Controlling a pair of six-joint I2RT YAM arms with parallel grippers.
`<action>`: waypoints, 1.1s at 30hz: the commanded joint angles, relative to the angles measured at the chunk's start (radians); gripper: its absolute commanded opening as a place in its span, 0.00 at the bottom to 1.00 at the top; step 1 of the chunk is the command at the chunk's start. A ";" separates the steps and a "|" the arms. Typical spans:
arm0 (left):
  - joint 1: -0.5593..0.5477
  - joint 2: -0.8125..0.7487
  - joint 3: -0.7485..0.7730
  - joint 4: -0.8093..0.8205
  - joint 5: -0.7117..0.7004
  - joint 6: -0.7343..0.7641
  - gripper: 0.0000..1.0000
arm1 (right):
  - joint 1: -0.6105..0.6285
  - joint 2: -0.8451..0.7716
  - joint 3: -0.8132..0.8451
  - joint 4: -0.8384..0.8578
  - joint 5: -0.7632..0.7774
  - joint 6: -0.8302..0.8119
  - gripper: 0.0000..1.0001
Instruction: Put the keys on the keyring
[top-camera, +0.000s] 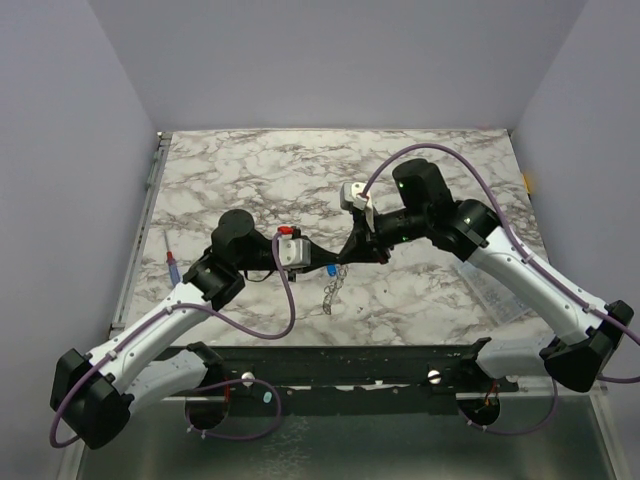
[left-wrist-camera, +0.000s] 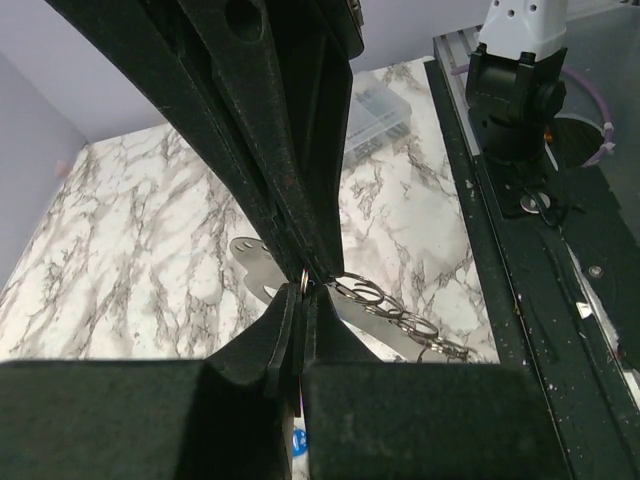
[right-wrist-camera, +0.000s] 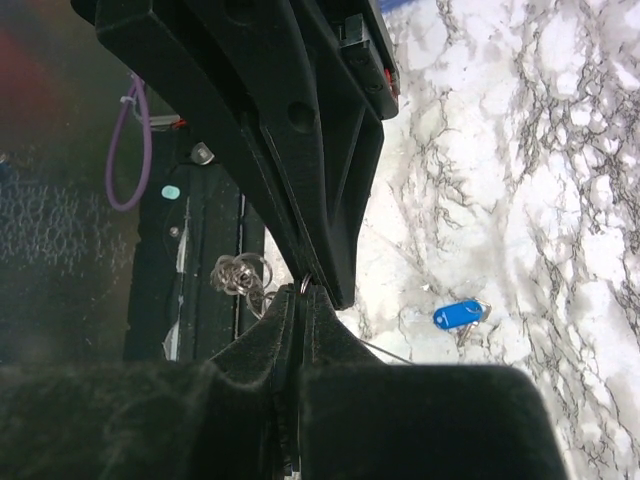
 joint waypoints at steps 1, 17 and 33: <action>-0.008 0.003 0.031 0.031 -0.001 -0.010 0.00 | -0.002 0.001 0.008 0.022 -0.025 0.001 0.03; -0.007 -0.042 -0.130 0.592 -0.104 -0.400 0.00 | -0.081 -0.261 -0.255 0.450 0.007 0.161 0.32; -0.007 -0.015 -0.180 0.788 -0.152 -0.565 0.00 | -0.081 -0.228 -0.232 0.461 -0.133 0.174 0.38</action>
